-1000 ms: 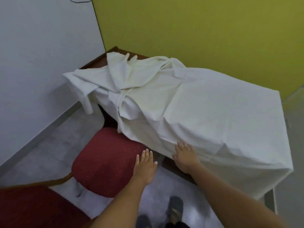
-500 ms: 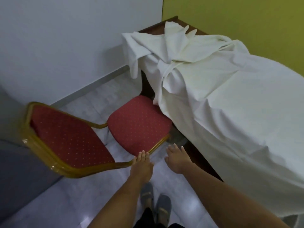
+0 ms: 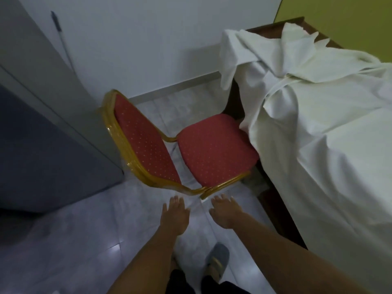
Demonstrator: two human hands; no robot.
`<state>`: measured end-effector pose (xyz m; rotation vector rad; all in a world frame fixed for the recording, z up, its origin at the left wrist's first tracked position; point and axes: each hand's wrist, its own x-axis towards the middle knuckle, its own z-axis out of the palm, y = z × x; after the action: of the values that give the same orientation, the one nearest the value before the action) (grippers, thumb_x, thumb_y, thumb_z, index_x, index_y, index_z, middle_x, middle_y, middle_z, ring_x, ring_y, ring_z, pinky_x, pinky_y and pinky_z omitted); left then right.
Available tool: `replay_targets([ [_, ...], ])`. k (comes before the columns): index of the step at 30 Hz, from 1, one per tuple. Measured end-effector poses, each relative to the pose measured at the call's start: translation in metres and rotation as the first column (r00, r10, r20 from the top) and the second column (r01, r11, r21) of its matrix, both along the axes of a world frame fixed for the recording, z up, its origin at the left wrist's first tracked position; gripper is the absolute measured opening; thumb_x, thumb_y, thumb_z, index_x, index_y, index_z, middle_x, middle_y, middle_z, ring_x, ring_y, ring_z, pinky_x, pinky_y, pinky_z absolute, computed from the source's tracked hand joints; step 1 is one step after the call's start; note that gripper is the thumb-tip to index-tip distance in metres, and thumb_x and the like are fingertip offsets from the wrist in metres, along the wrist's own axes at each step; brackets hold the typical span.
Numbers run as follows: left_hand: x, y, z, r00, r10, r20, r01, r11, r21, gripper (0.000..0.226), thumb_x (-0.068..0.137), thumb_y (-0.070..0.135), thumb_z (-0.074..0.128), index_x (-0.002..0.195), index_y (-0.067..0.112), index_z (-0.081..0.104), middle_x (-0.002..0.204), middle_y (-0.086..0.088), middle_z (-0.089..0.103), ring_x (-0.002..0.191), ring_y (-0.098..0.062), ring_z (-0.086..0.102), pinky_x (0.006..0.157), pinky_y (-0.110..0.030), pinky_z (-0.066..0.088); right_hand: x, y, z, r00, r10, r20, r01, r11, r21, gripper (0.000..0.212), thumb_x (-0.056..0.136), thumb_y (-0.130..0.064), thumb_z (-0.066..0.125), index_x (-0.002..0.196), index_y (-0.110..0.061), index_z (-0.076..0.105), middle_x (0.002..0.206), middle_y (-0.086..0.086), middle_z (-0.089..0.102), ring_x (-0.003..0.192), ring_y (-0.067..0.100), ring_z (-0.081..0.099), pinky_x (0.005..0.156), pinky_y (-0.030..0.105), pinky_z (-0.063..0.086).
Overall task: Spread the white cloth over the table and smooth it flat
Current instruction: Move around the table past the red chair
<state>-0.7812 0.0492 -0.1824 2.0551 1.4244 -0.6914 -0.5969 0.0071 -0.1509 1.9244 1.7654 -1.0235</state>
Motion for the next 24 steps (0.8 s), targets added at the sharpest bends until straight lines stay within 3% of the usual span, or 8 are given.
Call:
replay_targets([
  [14, -0.113, 0.023, 0.016, 0.96, 0.281, 0.005, -0.281, 0.959, -0.022, 0.056, 0.104, 0.035, 0.009, 0.151, 0.007, -0.003, 0.16, -0.012, -0.009, 0.148, -0.025, -0.008, 0.12, -0.045, -0.003, -0.127, 0.059, -0.006, 0.919, 0.392, 0.046, -0.393, 0.92, -0.007, 0.055, 0.101, -0.039, 0.021, 0.147, -0.009, 0.025, 0.157, 0.01, 0.022, 0.146, 0.029, 0.014, 0.118, 0.05, 0.014],
  [24, -0.202, 0.05, 0.01, 0.881, 0.473, -0.004, -0.473, 0.881, -0.03, 0.057, 0.103, 0.036, 0.008, 0.151, 0.007, -0.003, 0.16, -0.012, -0.009, 0.148, -0.024, -0.007, 0.12, -0.044, -0.003, -0.218, 0.118, -0.012, 0.876, 0.482, -0.002, -0.482, 0.876, -0.029, 0.057, 0.101, -0.038, 0.02, 0.15, -0.009, 0.016, 0.16, 0.006, 0.011, 0.147, 0.027, 0.004, 0.118, 0.047, 0.005],
])
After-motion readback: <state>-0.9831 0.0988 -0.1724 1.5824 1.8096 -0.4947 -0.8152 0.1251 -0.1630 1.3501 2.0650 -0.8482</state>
